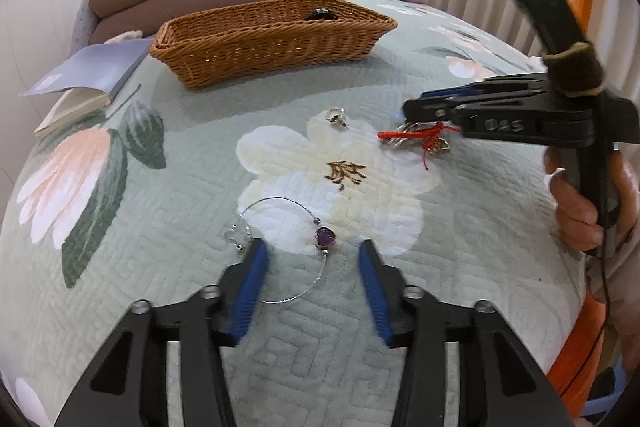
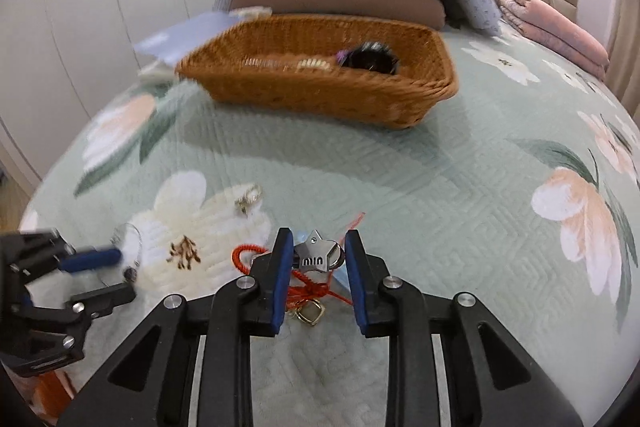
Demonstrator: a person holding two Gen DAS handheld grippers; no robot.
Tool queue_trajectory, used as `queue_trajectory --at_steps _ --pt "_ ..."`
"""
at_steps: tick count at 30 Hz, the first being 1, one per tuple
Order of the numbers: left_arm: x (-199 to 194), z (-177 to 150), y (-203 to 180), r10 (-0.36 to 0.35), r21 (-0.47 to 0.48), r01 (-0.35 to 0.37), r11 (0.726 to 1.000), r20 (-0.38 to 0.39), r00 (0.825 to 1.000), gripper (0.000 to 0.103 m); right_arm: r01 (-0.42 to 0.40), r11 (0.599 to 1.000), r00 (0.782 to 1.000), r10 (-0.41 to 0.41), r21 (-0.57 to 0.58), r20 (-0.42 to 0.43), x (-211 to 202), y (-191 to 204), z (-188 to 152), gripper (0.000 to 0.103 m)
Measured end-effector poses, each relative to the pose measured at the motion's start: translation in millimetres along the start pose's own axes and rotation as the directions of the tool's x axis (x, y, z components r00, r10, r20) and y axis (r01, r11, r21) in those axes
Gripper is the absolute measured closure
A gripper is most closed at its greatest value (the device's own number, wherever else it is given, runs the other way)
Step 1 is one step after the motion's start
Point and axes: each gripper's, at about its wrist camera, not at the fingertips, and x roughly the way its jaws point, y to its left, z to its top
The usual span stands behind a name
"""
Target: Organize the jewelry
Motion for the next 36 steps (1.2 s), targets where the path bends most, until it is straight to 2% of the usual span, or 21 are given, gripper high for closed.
queue_trajectory --at_steps 3,4,6,13,21,26,32,36 --pt "-0.3 1.0 2.1 -0.016 -0.012 0.016 1.0 0.005 1.0 0.087 -0.03 0.998 0.999 0.027 0.056 0.046 -16.1 -13.2 4.4 0.074" --pt "-0.4 1.2 2.9 -0.02 -0.017 0.021 1.0 0.006 1.0 0.091 -0.043 0.996 0.997 0.038 0.074 0.061 -22.1 -18.1 6.2 0.074" --pt "-0.2 1.8 4.5 -0.025 -0.028 0.025 0.999 0.007 1.0 0.094 -0.046 0.995 0.996 0.039 0.092 0.077 -28.6 -22.0 8.6 0.074" --pt "-3.7 0.8 4.6 -0.033 -0.035 0.034 0.999 0.022 0.999 0.095 -0.075 0.988 0.99 0.057 0.136 0.126 -54.8 -31.4 8.8 0.074" --pt "-29.5 -2.0 5.2 -0.092 -0.012 0.094 0.996 0.114 0.989 0.095 -0.077 0.993 0.984 0.06 0.093 0.17 -76.3 -20.6 11.1 0.074" --pt "-44.4 2.8 4.7 -0.086 0.009 0.086 0.996 0.156 0.984 0.095 -0.083 0.994 0.982 0.068 0.077 0.178 -77.5 -13.4 16.1 0.074" --pt "-58.8 22.8 7.7 -0.076 0.044 0.068 0.997 0.203 0.976 0.095 -0.077 0.995 0.977 0.063 0.064 0.205 -77.5 -9.1 37.8 0.074" --pt "-65.5 45.2 16.7 -0.076 0.05 0.066 0.997 0.241 0.968 0.095 -0.063 0.996 0.972 0.048 0.059 0.231 -77.0 -7.0 64.3 0.074"
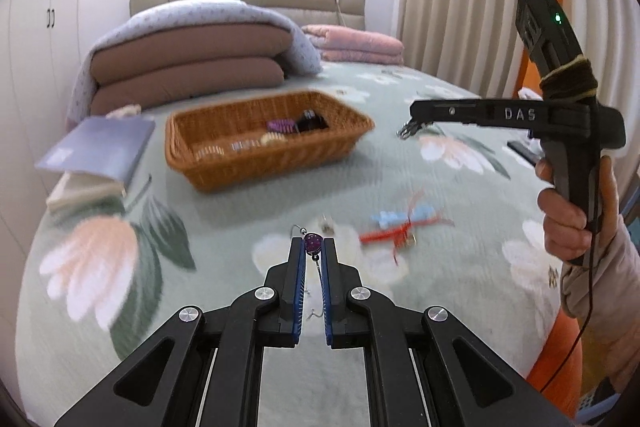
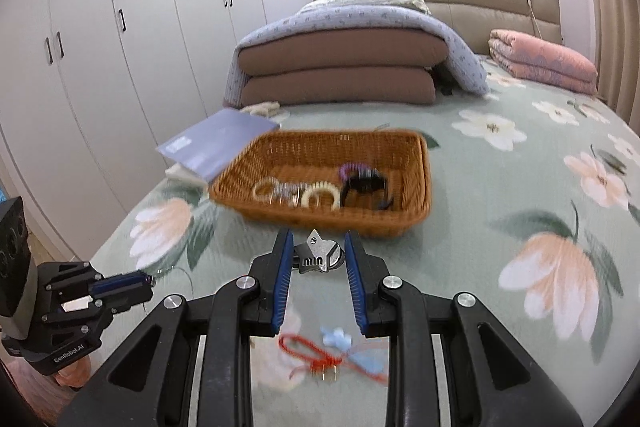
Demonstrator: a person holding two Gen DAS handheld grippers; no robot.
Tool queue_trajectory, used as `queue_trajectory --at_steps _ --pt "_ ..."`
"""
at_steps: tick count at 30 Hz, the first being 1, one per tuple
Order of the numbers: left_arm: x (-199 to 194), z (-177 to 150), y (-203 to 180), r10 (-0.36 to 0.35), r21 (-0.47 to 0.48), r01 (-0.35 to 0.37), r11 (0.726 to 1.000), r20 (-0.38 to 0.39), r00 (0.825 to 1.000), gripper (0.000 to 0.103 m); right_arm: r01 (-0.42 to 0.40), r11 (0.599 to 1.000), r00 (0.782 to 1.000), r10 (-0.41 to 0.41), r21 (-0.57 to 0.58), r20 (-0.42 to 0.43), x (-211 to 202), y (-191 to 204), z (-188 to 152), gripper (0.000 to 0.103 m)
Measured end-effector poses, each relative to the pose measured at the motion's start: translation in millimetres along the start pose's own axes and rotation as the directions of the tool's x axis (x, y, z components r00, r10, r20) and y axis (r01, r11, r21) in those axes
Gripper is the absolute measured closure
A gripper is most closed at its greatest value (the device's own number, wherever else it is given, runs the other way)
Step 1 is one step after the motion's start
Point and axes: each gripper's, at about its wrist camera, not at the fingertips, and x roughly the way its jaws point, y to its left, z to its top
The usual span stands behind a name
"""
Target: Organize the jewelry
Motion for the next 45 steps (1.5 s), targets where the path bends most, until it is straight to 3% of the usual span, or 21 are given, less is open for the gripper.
queue_trajectory --at_steps 10,15,18,27,35,38,39,42,45 --pt "29.6 96.8 40.4 0.023 0.014 -0.024 1.0 0.078 0.997 0.095 0.062 0.998 0.998 -0.061 0.031 -0.028 70.7 -3.3 74.2 0.074" --pt "68.5 142.8 64.4 0.016 -0.013 -0.015 1.0 0.068 0.998 0.095 0.142 0.987 0.988 -0.137 0.079 -0.07 118.9 -10.2 92.3 0.074" --pt "102.4 163.8 74.5 0.045 -0.015 -0.045 0.999 0.04 0.998 0.095 0.143 0.983 0.986 -0.132 0.115 -0.102 144.1 -17.0 94.7 0.074" --pt "178.3 163.9 93.9 0.062 -0.058 -0.066 0.996 -0.061 0.996 0.095 0.152 0.967 0.968 -0.104 0.203 -0.227 201.3 -37.6 83.9 0.074" --pt "201.6 147.2 95.3 0.038 -0.082 -0.047 0.996 -0.106 0.994 0.095 0.151 0.964 0.965 -0.095 0.22 -0.244 207.7 -44.1 77.6 0.073" --pt "198.0 145.3 94.2 -0.014 -0.098 0.003 0.995 -0.108 0.994 0.095 0.103 0.967 0.973 -0.05 0.233 -0.224 201.6 -44.4 78.7 0.056" --pt "195.6 144.3 92.8 -0.031 -0.1 0.019 0.995 -0.112 0.993 0.091 0.083 0.968 0.979 -0.035 0.235 -0.203 195.1 -43.8 78.9 0.054" --pt "183.1 141.6 86.9 -0.034 -0.086 0.026 0.996 -0.094 0.995 0.062 0.054 0.976 0.986 -0.019 0.211 -0.166 177.7 -37.6 81.0 0.054" --pt "161.7 137.0 77.7 -0.027 -0.056 0.024 0.998 -0.059 0.998 0.058 0.045 0.983 0.99 -0.019 0.179 -0.143 157.2 -31.7 81.5 0.054"
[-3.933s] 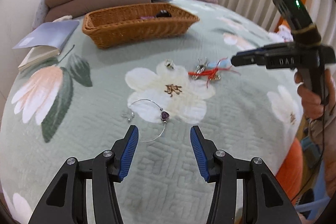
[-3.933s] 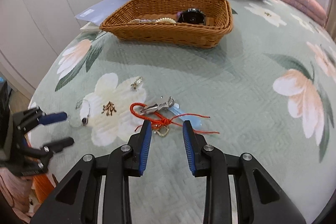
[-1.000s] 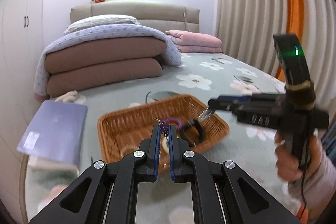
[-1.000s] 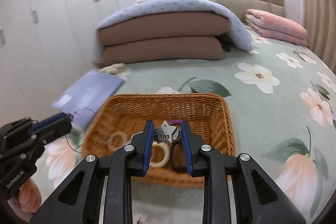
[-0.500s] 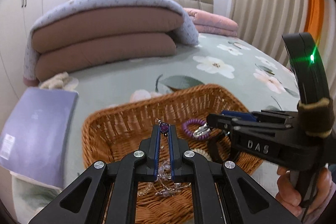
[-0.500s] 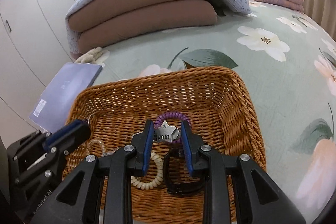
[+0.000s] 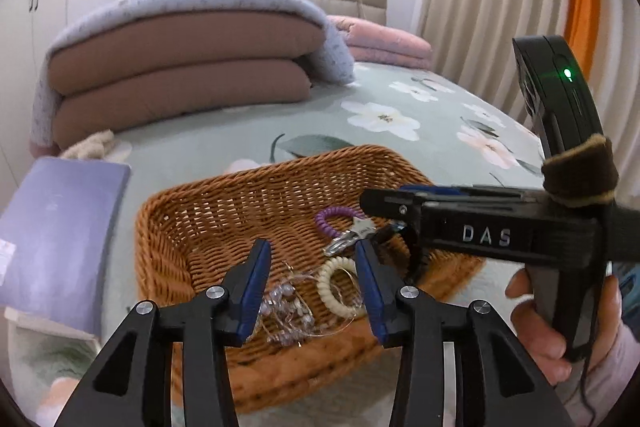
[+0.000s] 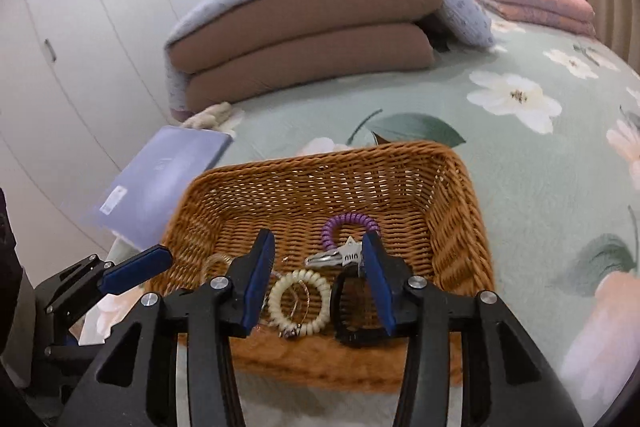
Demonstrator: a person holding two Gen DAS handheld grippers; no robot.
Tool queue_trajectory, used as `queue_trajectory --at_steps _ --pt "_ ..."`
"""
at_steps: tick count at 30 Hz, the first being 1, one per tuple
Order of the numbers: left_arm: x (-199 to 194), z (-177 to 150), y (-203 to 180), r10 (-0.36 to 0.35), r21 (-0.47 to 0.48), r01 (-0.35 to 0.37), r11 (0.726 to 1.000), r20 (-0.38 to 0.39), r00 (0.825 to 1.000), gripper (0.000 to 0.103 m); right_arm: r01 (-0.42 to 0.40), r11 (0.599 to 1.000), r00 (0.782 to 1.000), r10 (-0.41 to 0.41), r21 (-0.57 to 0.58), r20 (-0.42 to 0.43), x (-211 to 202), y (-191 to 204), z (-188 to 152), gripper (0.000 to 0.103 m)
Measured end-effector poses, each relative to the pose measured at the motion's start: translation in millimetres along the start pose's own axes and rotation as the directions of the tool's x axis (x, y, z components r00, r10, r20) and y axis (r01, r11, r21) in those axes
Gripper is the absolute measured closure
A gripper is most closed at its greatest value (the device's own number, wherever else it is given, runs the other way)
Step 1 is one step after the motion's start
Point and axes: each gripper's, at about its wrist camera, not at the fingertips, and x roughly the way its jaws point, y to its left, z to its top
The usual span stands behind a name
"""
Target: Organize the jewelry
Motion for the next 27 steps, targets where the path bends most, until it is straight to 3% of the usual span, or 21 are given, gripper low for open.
queue_trajectory --at_steps 7,14,19,27 --pt "-55.6 -18.9 -16.0 -0.037 0.013 0.036 0.999 0.051 0.998 0.058 -0.019 0.998 0.999 0.022 -0.064 0.033 -64.1 -7.7 -30.3 0.054" --pt "-95.0 -45.8 -29.7 -0.079 -0.009 0.08 0.997 0.071 0.994 0.058 -0.015 0.986 1.0 0.017 -0.167 0.01 -105.4 -10.0 -79.7 0.054" --pt "-96.1 -67.1 -36.6 -0.105 -0.034 0.107 0.994 0.034 0.994 0.058 -0.034 0.965 0.999 0.021 -0.261 -0.05 -111.8 -3.1 -123.5 0.054" --pt "-60.2 -99.5 -47.7 -0.135 -0.083 0.128 0.988 -0.086 0.987 0.058 -0.097 0.954 0.988 0.059 -0.284 -0.14 -103.1 -13.3 -161.4 0.054"
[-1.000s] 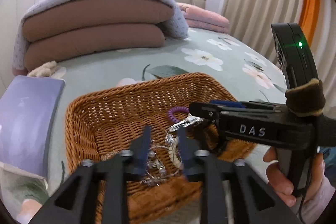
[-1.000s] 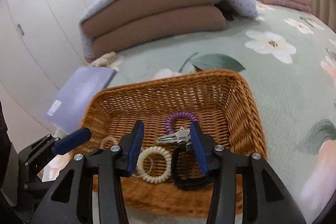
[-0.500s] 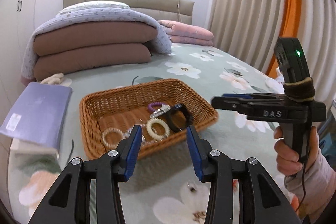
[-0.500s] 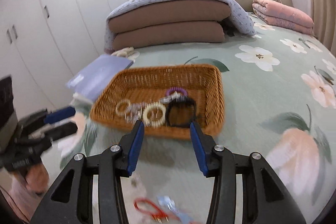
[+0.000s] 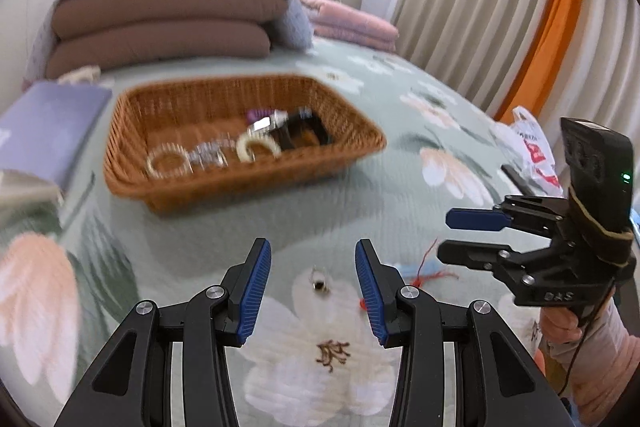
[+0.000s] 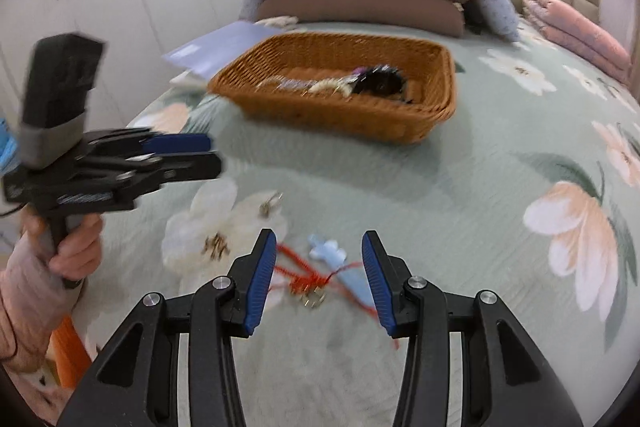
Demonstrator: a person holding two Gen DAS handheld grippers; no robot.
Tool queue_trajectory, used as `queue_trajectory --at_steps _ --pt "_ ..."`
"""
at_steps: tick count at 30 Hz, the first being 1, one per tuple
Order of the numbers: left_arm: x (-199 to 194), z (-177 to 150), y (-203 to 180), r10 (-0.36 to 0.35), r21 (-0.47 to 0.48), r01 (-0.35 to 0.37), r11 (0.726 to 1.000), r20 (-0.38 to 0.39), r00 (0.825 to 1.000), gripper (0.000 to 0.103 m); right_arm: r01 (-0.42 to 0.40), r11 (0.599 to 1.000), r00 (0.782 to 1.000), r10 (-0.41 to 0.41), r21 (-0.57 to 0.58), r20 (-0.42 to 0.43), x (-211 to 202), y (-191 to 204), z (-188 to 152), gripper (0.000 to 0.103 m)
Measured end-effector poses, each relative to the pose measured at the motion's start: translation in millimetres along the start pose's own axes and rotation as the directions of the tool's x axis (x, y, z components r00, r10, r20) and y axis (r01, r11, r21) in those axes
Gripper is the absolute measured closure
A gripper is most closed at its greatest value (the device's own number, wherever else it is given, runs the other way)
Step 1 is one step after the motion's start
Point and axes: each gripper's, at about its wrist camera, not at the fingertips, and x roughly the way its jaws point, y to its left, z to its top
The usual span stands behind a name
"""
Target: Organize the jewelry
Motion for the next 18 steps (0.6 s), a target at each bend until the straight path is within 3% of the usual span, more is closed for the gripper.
queue_trajectory --at_steps 9,13,18 --pt "38.3 -12.4 -0.3 -0.003 -0.032 0.0 1.0 -0.094 0.996 0.058 0.008 0.992 0.999 -0.015 -0.128 -0.049 15.9 17.0 -19.5 0.055" --pt "49.1 -14.9 -4.0 0.001 -0.022 -0.004 1.0 -0.117 0.993 0.058 0.01 0.988 0.996 -0.024 -0.157 -0.083 28.9 17.1 -23.4 0.071" --pt "57.2 -18.9 -4.0 0.002 -0.02 -0.004 1.0 -0.136 0.991 0.058 0.013 0.988 0.995 -0.028 -0.154 -0.093 37.9 13.3 -25.7 0.072"
